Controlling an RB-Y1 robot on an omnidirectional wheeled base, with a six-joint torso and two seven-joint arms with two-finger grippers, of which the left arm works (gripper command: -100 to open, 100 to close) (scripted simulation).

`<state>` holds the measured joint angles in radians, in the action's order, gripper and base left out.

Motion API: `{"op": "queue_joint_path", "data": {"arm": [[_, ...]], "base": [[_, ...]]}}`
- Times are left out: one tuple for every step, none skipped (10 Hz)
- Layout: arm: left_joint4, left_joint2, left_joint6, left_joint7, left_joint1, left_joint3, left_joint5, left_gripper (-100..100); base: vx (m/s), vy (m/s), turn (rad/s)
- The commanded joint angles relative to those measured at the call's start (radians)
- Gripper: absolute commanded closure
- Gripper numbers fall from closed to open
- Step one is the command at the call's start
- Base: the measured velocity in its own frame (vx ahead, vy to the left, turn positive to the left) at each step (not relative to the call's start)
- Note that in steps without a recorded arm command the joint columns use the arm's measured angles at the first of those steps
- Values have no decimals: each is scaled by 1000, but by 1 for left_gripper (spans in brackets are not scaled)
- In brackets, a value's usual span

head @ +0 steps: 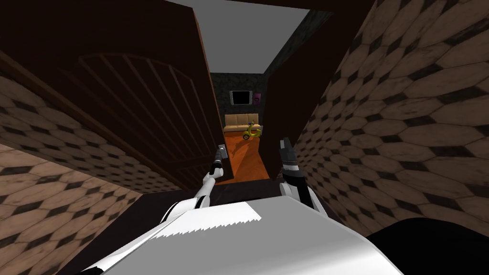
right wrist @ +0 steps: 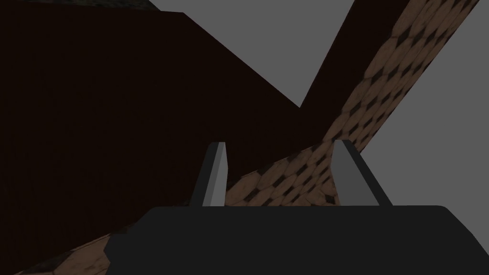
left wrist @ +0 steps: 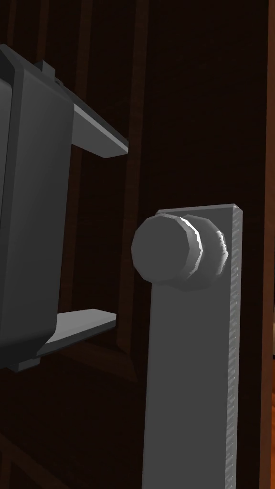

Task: Push the door open

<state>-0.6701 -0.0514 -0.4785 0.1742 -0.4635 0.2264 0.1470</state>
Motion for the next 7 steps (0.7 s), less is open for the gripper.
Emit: {"op": "queue_joint_path", "data": {"arm": [[0, 0, -4, 1, 1, 3, 1, -100], [1, 4, -6, 1, 2, 4, 1, -100], [1, 10, -10, 1, 3, 5, 2, -100], [2, 16, -12, 2, 4, 6, 2, -100], [9, 11, -14, 1, 0, 6, 2, -100], [9, 11, -14, 1, 0, 6, 2, 100], [9, 11, -14, 1, 0, 6, 2, 100]], "base": [[194, 32, -25], [174, 12, -21], [174, 4, -22], [176, 9, -24], [77, 5, -5], [-11, -1, 7], [-33, -4, -2]]}}
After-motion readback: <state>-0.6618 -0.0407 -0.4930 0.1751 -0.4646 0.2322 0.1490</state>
